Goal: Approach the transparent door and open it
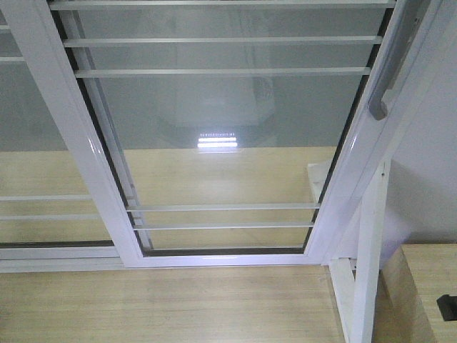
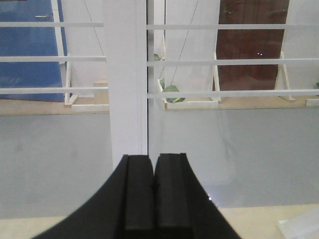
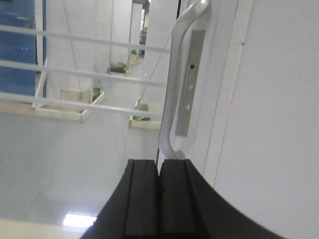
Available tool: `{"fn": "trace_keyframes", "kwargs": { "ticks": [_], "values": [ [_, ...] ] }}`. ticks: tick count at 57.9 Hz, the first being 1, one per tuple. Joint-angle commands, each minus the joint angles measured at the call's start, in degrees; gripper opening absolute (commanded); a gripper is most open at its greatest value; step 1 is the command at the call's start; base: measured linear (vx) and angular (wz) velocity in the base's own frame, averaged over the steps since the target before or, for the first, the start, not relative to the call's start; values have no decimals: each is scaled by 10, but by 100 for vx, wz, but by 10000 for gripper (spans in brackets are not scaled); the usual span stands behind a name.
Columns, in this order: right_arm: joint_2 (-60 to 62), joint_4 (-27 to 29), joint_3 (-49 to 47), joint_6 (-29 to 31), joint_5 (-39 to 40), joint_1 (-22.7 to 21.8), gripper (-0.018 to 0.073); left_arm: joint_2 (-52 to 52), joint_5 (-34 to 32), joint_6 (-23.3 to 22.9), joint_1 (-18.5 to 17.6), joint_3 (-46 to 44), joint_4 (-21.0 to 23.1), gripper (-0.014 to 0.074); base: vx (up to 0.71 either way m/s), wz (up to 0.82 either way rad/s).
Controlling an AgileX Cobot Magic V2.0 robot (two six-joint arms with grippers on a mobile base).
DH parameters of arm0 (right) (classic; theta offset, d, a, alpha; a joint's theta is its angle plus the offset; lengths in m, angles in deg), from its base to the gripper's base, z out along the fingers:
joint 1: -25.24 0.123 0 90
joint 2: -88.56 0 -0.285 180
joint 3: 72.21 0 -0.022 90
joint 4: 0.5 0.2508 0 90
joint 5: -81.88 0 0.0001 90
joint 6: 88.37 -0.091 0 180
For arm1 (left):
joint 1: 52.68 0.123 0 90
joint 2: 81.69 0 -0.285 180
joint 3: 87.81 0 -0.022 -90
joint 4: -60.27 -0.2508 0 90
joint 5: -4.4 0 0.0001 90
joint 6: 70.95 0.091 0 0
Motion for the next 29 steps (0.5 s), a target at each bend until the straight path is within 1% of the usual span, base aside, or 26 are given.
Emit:
{"fn": "trace_keyframes", "kwargs": {
  "ticks": [1, 6, 9, 13, 17, 22, 29],
  "values": [
    [-9, -3, 6, 3, 107, 1, 0, 1, -87, -10, 0, 16, 5, 4, 0, 0],
    [-9, 1, 0, 2, 166, 1, 0, 1, -129, -28, 0, 8, 11, 4, 0, 0],
    [-9, 14, -14, 2, 167, 1, 0, 0, -150, -35, 0, -1, 8, 4, 0, 0],
    [-12, 52, -47, 0, 135, 1, 0, -7, -159, -33, 0, -25, 8, 4, 0, 0],
    [-30, 81, -98, 8, 85, 1, 0, -31, -157, -25, 0, -65, 8, 4, 0, 0],
    [-76, 83, -174, 35, 37, 1, 0, -88, -157, -15, 0, -128, 8, 4, 0, 0],
    [-180, 81, -284, 76, -1, 1, 0, -216, -157, -15, 0, -217, 8, 4, 0, 0]
  ]
}}
